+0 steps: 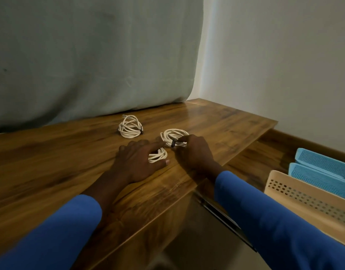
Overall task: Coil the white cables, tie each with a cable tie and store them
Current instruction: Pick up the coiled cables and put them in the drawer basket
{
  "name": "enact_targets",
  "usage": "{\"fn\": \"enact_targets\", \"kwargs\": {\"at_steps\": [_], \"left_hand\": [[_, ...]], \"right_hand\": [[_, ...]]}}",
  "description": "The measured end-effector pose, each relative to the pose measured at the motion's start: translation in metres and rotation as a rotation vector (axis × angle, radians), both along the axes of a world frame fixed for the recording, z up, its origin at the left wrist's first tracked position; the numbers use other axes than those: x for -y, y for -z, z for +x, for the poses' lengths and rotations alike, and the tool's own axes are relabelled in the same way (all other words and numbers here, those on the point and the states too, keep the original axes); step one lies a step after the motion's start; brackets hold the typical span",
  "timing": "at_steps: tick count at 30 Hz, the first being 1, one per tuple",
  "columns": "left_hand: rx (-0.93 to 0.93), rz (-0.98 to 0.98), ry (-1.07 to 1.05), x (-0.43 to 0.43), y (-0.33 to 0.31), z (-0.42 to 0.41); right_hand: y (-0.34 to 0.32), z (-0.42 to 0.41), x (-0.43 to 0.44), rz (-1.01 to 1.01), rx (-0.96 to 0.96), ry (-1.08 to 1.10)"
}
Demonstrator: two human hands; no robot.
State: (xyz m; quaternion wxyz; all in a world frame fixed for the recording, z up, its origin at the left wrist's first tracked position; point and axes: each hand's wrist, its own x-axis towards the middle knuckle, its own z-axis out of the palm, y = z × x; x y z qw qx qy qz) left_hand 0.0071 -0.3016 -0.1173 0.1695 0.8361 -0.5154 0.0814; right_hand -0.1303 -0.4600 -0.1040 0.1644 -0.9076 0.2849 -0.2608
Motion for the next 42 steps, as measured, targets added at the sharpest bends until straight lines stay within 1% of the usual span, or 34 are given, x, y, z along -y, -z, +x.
{"fn": "enact_targets", "kwargs": {"at_steps": [2,6,9,13,15,17,19,21,24,27,29,31,33,35,37,40,42], "left_hand": [[0.005,-0.048,0.01,0.001,0.003,0.004],[-0.031,-0.158,0.102,-0.003,0.002,0.0],[-0.056,-0.255,0.186,-0.007,-0.003,-0.011],[-0.107,-0.393,0.254,0.0,-0.013,-0.046],[-0.17,-0.468,0.316,0.014,-0.019,-0.08],[-0.201,-0.507,0.417,0.034,-0.025,-0.122],[-0.244,-0.484,0.551,0.059,-0.026,-0.166],[-0.269,-0.383,0.66,0.087,-0.024,-0.208],[-0.264,-0.149,0.769,0.124,-0.018,-0.262],[-0.427,0.142,0.824,0.159,-0.016,-0.294],[-0.527,0.345,0.791,0.183,-0.013,-0.308],[-0.655,0.559,0.672,0.206,-0.008,-0.317],[-0.744,0.713,0.568,0.229,-0.001,-0.324],[-0.81,0.823,0.513,0.244,0.007,-0.331],[-0.83,0.889,0.505,0.257,0.016,-0.339],[-0.884,0.936,0.513,0.268,0.027,-0.353],[-0.912,0.95,0.539,0.275,0.034,-0.368]], "right_hand": [[0.002,-0.004,0.002,0.042,0.074,0.0],[0.0,-0.03,0.007,0.214,0.269,0.052],[0.0,-0.067,0.017,0.257,0.33,0.086],[-0.003,-0.149,0.031,0.188,0.313,0.124],[-0.008,-0.197,0.041,0.15,0.31,0.192],[-0.012,-0.245,0.056,0.094,0.273,0.281],[-0.017,-0.29,0.075,0.041,0.237,0.393],[-0.02,-0.329,0.095,0.056,0.16,0.48],[-0.016,-0.367,0.124,0.128,0.039,0.557],[-0.009,-0.385,0.152,0.169,-0.004,0.585],[-0.004,-0.387,0.169,0.206,-0.039,0.571],[0.001,-0.384,0.182,0.232,-0.061,0.56],[0.007,-0.38,0.194,0.235,-0.084,0.56],[0.013,-0.377,0.204,0.248,-0.129,0.552],[0.02,-0.377,0.213,0.242,-0.234,0.53],[0.03,-0.381,0.22,0.227,-0.404,0.502],[0.034,-0.385,0.222,0.225,-0.425,0.509]]}}
